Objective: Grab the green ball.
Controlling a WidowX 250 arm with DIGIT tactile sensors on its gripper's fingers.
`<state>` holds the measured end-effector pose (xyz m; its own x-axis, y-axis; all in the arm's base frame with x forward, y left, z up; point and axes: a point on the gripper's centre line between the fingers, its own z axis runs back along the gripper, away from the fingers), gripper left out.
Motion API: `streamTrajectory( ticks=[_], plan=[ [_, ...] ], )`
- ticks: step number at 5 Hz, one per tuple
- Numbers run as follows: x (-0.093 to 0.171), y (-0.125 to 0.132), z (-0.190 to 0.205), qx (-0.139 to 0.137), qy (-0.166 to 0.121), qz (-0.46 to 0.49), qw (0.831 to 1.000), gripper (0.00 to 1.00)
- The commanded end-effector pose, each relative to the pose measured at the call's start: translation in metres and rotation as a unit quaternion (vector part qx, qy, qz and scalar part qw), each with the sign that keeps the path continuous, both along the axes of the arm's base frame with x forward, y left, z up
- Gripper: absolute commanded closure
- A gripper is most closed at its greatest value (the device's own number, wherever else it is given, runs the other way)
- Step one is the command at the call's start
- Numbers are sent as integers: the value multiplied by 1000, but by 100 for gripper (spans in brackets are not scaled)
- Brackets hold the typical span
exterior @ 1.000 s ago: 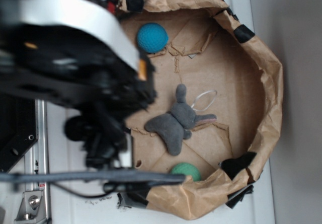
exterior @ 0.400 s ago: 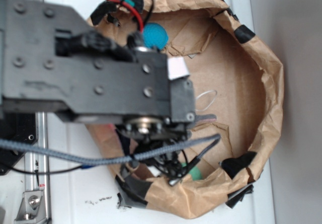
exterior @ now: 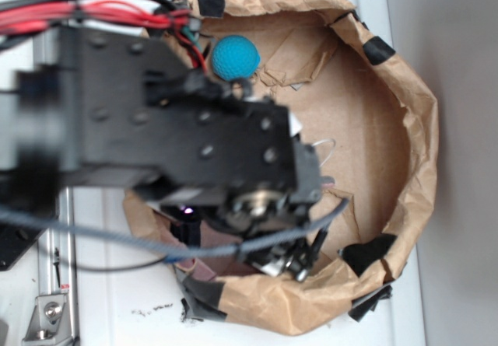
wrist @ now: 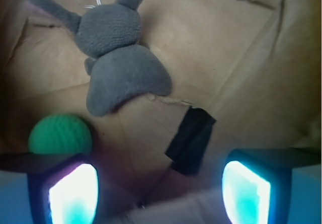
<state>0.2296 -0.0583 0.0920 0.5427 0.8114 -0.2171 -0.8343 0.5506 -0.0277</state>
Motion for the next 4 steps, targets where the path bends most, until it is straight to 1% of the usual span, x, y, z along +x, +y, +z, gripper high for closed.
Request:
streamTrajectory(
  ticks=[1, 2, 3, 4],
  plan=[
    [34, -5, -6, -54, -47, 50, 996, 0],
    [39, -17, -17, -76, -41, 63, 994, 0],
    [37, -48, -44, -129, -17, 72, 989, 0],
    [27, -75, -59, -180, 21, 65, 981, 22]
  ],
)
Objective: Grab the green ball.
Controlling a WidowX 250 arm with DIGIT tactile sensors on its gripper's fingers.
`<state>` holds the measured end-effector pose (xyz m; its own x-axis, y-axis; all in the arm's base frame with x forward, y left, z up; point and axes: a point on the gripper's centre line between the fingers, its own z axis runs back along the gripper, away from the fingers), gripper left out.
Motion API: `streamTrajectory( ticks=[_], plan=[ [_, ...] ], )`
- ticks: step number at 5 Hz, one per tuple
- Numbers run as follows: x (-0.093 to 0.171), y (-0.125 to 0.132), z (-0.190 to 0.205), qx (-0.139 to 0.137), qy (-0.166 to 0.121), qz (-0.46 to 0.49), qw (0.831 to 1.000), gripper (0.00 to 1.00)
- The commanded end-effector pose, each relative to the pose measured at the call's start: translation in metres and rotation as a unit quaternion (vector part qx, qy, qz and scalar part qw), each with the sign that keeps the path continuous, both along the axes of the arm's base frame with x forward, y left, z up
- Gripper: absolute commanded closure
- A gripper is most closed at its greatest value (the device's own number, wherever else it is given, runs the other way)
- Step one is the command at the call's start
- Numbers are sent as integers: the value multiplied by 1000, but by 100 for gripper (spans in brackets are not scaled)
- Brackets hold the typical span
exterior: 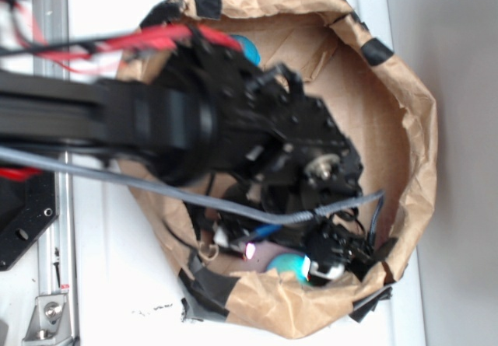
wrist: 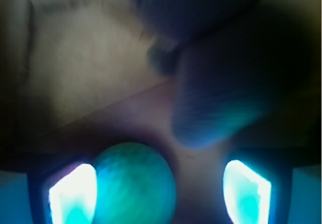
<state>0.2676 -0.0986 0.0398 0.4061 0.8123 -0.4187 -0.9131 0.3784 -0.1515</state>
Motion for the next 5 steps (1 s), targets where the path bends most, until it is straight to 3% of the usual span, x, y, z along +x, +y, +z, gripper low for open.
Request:
streamTrajectory(
  ticks=[1, 2, 4, 5],
  plan=[
    [-22, -39, -10, -59, 50, -27, 997, 100],
    [-20, -23, 1, -44, 38, -33, 998, 100],
    [-8, 61, 51, 21, -53, -60, 997, 100],
    [-1, 100, 84, 108, -125, -108, 980, 100]
  ],
)
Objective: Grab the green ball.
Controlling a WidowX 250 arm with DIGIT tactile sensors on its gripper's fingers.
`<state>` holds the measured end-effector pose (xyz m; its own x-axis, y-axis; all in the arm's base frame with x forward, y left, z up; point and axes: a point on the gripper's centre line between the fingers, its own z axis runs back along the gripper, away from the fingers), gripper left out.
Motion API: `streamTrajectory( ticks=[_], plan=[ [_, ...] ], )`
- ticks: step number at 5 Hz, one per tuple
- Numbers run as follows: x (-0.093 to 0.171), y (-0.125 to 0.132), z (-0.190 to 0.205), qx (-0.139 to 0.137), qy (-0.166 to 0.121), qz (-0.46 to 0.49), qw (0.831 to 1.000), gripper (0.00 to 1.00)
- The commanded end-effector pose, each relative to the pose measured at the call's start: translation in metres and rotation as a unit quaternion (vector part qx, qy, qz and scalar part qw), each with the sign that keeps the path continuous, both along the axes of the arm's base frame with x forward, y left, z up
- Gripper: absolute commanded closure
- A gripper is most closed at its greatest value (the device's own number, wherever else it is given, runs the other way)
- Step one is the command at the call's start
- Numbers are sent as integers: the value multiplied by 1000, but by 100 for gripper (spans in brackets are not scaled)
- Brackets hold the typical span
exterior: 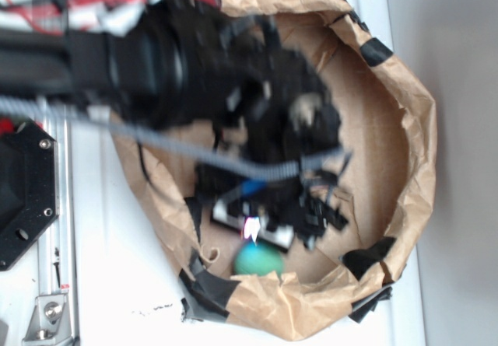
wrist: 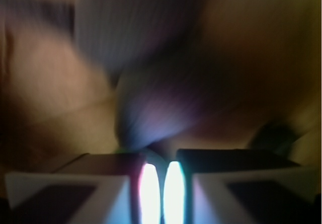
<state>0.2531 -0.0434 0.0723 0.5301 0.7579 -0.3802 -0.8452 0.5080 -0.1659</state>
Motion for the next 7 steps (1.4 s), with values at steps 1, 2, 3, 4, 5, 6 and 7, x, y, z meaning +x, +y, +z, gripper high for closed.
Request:
streamTrajectory(
  ticks=[1, 2, 3, 4, 5, 6, 7],
  plan=[
    [24, 60, 72, 179, -173, -103, 963, 100],
    [27, 42, 102, 287, -237, -133, 919, 100],
    [31, 45, 109, 270, -241, -143, 921, 100],
    [30, 45, 94, 230, -165, -115, 952, 0],
    [22, 36, 72, 144, -109, -28, 983, 0],
    [19, 18, 57, 60, -70, 26, 995, 0],
    [18, -3, 48, 38, -38, 54, 997, 0]
  ],
)
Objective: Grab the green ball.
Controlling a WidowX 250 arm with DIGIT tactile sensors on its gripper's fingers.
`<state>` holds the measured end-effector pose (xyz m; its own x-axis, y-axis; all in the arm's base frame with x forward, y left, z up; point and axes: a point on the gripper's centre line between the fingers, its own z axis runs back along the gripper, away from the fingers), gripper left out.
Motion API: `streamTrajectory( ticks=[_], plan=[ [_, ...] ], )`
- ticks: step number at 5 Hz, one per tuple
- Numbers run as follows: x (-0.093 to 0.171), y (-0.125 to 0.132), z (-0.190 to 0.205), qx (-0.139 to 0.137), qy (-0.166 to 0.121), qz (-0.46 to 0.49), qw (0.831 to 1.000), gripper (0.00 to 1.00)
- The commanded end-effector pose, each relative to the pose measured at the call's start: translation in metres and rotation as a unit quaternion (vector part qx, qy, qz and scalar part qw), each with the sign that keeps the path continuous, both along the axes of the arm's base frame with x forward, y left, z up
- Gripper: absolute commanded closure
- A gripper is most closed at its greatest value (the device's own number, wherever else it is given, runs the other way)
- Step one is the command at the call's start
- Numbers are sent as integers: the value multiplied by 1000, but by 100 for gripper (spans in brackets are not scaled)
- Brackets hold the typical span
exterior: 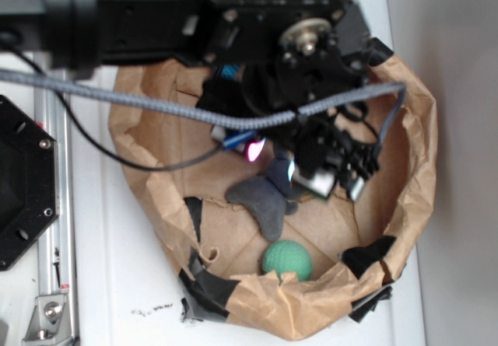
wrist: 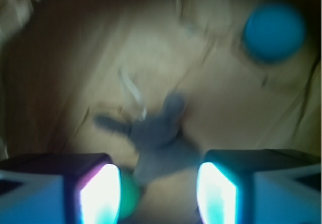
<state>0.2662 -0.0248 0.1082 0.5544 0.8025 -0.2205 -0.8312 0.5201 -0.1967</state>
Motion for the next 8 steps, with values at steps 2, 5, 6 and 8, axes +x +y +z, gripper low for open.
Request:
streamTrajectory(
  ticks=[2, 5, 6, 8],
  plan=[
    [6, -76, -31, -99, 50, 73, 991, 0],
    [15, -99, -51, -113, 38, 51, 991, 100],
    [15, -95, -51, -112, 38, 54, 992, 100],
    [19, -57, -7, -81, -35, -36, 995, 100]
  ],
)
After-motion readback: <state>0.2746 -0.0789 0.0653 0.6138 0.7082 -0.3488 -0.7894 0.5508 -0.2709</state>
